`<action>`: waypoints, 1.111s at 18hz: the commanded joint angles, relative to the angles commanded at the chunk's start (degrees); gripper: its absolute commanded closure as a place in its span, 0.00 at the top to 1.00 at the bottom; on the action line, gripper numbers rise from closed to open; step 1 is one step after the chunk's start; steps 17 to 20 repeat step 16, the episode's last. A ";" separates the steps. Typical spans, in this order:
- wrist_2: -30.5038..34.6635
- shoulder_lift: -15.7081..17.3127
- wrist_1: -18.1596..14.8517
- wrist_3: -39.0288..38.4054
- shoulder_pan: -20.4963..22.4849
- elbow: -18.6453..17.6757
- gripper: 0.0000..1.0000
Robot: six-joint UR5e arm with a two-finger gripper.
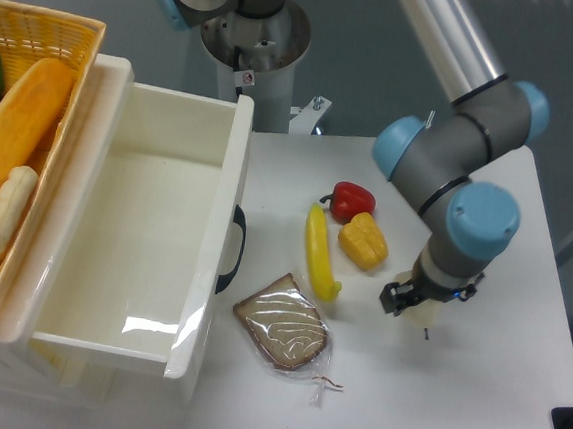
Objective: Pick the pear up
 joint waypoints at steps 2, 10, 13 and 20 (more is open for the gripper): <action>-0.17 0.36 -0.09 5.55 0.87 0.09 0.14; -0.35 3.60 -0.53 11.46 2.46 0.00 0.14; -0.18 3.87 -0.62 13.03 2.55 -0.26 0.14; 0.09 4.66 -1.49 15.67 2.73 -0.61 0.14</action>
